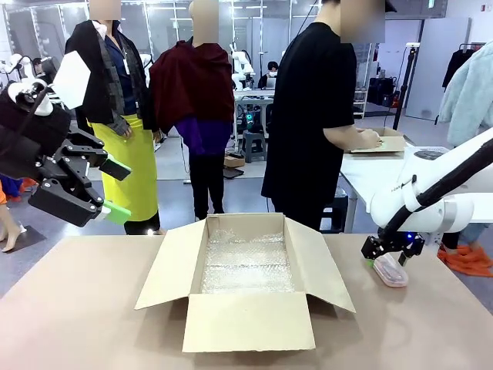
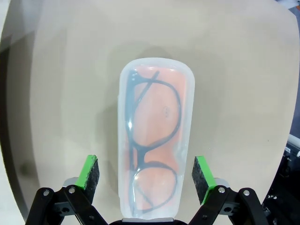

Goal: Pack the glasses set securely to prepare it for shipping.
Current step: Place the Glasses case inside the Package Box.

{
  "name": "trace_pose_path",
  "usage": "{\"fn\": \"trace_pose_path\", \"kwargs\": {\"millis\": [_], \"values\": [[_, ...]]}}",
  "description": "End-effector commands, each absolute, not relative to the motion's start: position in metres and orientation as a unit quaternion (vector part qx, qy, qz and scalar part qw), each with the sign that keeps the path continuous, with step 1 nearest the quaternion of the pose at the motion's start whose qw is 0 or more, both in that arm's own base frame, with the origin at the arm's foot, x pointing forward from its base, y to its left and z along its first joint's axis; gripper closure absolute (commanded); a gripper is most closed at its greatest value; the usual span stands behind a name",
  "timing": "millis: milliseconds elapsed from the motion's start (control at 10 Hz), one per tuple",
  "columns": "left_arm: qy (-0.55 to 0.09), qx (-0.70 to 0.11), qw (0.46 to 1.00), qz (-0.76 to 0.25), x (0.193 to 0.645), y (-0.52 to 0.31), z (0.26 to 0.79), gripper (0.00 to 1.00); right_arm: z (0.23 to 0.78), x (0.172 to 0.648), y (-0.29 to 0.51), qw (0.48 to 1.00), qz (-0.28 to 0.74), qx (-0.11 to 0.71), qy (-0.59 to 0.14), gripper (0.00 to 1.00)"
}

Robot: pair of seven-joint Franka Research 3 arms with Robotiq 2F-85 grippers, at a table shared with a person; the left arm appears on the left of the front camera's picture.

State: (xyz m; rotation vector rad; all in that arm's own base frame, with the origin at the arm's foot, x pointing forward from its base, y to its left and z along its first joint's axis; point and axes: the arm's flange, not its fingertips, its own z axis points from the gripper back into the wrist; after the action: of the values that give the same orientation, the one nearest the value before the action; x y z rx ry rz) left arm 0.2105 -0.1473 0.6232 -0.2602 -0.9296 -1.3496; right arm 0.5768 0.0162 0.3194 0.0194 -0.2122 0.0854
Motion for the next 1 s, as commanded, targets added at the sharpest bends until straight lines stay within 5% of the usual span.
{"fn": "trace_pose_path", "kwargs": {"millis": [0,300,600,700,800,900], "values": [[-0.408,-0.117,0.675,-0.603,0.209,-0.145,0.623,0.00,0.315,0.584,0.016,0.995,0.021,0.010,-0.094,0.00],[-0.408,-0.117,0.675,-0.603,0.209,-0.145,0.623,0.00,0.314,0.592,0.012,0.995,0.012,0.012,-0.100,0.03],[-0.408,-0.117,0.675,-0.603,0.209,-0.145,0.623,0.00,0.315,0.595,0.013,0.996,0.010,0.015,-0.088,0.34],[-0.408,-0.117,0.675,-0.603,0.209,-0.145,0.623,0.00,0.316,0.595,0.013,0.996,0.007,0.013,-0.086,0.23],[-0.408,-0.117,0.675,-0.603,0.209,-0.145,0.623,0.00,0.317,0.596,0.013,0.996,0.006,0.011,-0.084,0.54],[-0.408,-0.117,0.675,-0.603,0.209,-0.145,0.623,0.00,0.316,0.598,0.015,0.997,0.006,0.009,-0.081,0.42]]}}
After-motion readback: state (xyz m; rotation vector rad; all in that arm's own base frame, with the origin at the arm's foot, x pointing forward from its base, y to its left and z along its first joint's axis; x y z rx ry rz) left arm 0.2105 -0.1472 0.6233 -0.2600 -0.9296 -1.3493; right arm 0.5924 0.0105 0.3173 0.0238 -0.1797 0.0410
